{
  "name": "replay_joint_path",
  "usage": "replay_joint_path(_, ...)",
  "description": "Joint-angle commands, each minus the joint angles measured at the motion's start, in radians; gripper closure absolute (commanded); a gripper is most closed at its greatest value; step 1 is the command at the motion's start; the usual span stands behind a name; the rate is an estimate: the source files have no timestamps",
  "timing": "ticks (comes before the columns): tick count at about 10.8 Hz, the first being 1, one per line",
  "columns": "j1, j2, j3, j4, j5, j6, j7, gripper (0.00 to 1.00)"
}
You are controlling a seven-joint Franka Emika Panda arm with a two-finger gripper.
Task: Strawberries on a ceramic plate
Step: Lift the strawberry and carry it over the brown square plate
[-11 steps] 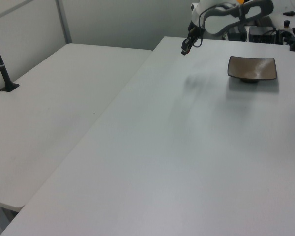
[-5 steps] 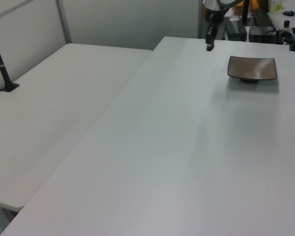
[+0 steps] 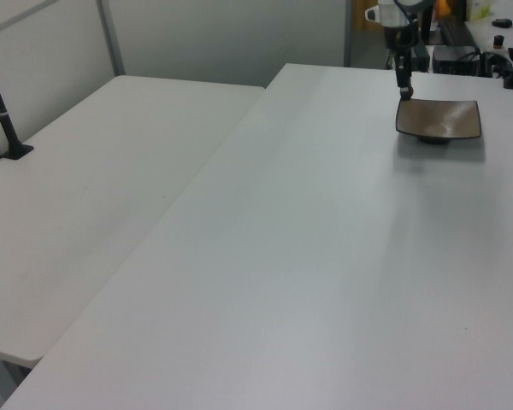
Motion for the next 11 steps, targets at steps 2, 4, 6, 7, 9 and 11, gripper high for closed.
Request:
replay_joint_path(2, -0.059, -0.060, -0.009, -0.146, -0.026, 0.022, -0.132, 0.86)
replay_joint_path(4, -0.108, -0.061, -0.009, -0.204, -0.026, 0.107, -0.190, 0.86)
replay_joint_path(6, -0.146, -0.061, -0.024, -0.257, -0.026, 0.195, -0.259, 0.86)
replay_joint_path(7, -0.148, -0.060, -0.043, -0.281, -0.026, 0.250, -0.285, 0.86)
replay_joint_path(9, -0.151, -0.052, -0.066, -0.320, -0.024, 0.365, -0.305, 0.86)
replay_joint_path(11, -0.165, -0.044, -0.067, -0.353, -0.024, 0.451, -0.307, 0.86)
